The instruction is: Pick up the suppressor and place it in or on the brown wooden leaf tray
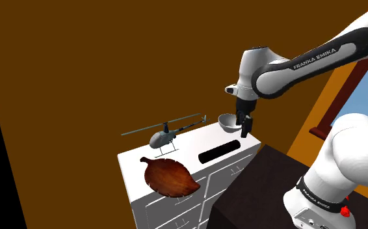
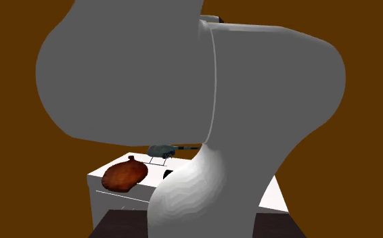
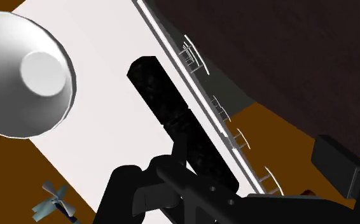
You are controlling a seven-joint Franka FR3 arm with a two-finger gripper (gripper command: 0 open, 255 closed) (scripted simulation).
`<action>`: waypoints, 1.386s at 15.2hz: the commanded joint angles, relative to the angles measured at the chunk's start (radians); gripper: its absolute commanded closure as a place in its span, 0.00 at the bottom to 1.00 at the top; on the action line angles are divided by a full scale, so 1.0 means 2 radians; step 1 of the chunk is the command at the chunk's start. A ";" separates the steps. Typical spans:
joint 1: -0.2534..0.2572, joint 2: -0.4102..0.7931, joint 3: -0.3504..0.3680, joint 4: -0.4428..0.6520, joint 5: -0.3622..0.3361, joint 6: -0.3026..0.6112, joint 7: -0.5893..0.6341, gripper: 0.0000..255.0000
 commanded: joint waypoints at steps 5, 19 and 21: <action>0.038 0.130 -0.037 -0.011 -0.006 0.182 -0.126 0.00; 0.075 0.331 -0.023 0.019 0.161 0.375 -0.337 0.00; 0.075 0.331 -0.023 0.019 0.160 0.375 -0.337 0.00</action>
